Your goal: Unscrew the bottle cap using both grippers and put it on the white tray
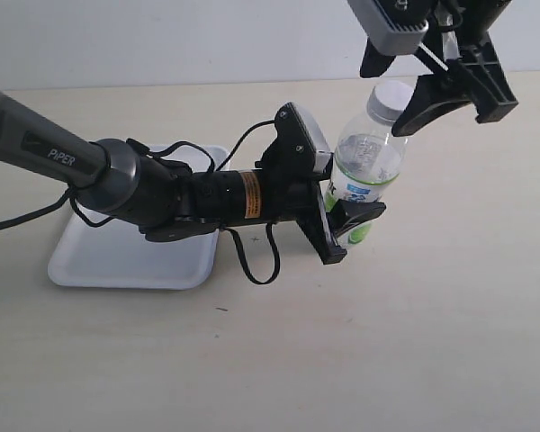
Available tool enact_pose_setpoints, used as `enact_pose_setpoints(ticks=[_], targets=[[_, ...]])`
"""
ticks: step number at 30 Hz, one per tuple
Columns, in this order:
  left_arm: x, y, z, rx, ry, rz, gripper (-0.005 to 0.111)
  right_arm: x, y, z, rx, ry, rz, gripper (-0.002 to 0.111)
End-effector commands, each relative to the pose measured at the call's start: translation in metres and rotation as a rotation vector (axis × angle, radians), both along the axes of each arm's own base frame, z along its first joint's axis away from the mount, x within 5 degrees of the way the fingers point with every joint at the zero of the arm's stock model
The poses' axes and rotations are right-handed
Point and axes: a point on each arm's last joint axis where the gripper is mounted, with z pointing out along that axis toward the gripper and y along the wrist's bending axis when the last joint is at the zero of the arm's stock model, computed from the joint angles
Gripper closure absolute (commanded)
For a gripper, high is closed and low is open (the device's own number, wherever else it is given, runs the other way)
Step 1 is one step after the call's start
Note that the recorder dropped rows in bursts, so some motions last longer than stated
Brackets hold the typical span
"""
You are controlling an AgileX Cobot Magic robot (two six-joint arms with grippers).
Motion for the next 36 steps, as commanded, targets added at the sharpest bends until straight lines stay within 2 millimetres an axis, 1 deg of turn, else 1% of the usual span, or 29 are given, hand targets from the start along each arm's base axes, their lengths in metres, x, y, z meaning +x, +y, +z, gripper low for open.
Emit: enact_pose_setpoints(ticks=[1, 4, 9, 12, 14, 19, 21, 36], targets=[[-0.0001, 0.0020, 0.0010, 0.008, 0.001, 0.003, 0.107, 0.0012, 0.0047, 0.0011, 0.095, 0.043, -0.185, 0.033], [-0.0001, 0.0020, 0.0010, 0.008, 0.001, 0.003, 0.107, 0.0024, 0.0054, 0.0017, 0.160, 0.092, -0.390, 0.033], [0.0006, 0.0021, 0.0013, 0.003, 0.005, 0.012, 0.107, 0.0042, 0.0045, 0.0019, 0.298, 0.234, -0.916, 0.033], [0.0006, 0.0021, 0.0013, 0.003, 0.005, 0.012, 0.107, 0.0020, 0.0026, 0.0007, 0.311, 0.299, -1.100, 0.034], [0.0006, 0.0021, 0.0013, 0.003, 0.005, 0.012, 0.107, 0.0016, 0.0014, 0.0002, 0.316, 0.318, -1.182, 0.037], [0.0006, 0.0021, 0.0013, 0.003, 0.005, 0.012, 0.107, 0.0000, -0.0035, -0.0015, 0.281, 0.324, -1.286, 0.051], [0.0006, 0.0021, 0.0013, 0.003, 0.005, 0.012, 0.107, 0.0000, -0.0035, -0.0015, 0.284, 0.327, -1.298, 0.054], [0.0007, 0.0022, 0.0014, 0.002, 0.007, 0.014, 0.107, 0.0000, -0.0035, -0.0015, 0.285, 0.327, -1.300, 0.055]])
